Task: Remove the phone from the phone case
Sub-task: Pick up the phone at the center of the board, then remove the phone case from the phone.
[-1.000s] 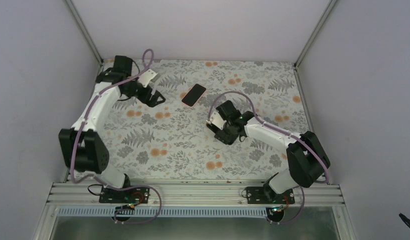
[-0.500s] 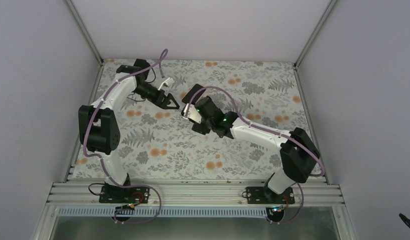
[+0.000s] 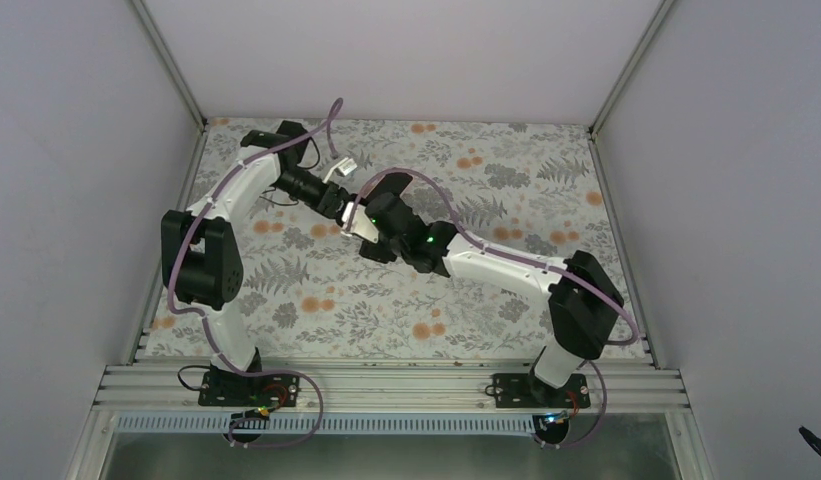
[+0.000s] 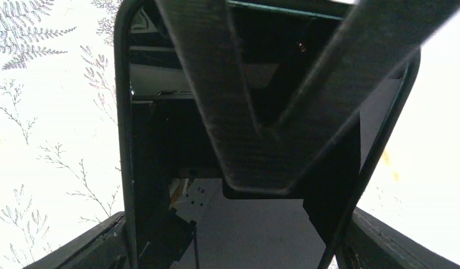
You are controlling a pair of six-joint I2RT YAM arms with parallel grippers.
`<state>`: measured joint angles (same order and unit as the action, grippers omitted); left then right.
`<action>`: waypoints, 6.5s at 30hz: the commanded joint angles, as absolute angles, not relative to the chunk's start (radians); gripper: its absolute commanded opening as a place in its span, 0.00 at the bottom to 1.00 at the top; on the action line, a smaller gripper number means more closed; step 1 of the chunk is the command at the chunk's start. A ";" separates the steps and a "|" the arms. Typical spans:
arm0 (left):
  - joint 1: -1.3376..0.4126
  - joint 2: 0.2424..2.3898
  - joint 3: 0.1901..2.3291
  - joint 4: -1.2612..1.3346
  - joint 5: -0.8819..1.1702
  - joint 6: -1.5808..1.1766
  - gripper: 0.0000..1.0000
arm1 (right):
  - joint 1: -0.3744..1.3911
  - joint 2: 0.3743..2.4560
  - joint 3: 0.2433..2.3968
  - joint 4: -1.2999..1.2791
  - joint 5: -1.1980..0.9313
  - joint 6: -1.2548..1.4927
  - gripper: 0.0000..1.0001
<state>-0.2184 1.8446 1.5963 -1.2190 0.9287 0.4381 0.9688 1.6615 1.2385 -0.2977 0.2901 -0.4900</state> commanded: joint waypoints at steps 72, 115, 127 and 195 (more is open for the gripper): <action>-0.229 1.423 1.395 -1.201 0.953 0.931 0.02 | 0.523 1.575 1.272 -0.536 -0.480 -0.451 0.98; -0.229 1.398 1.395 -1.208 0.939 0.946 0.02 | 0.544 1.488 1.218 -0.635 -0.616 -0.576 0.92; -0.230 1.394 1.371 -1.198 0.967 0.946 0.02 | 0.551 1.539 1.265 -0.611 -0.624 -0.555 0.92; -0.229 1.414 1.364 -1.191 0.989 0.950 0.02 | 0.553 1.581 1.279 -0.662 -0.673 -0.595 0.86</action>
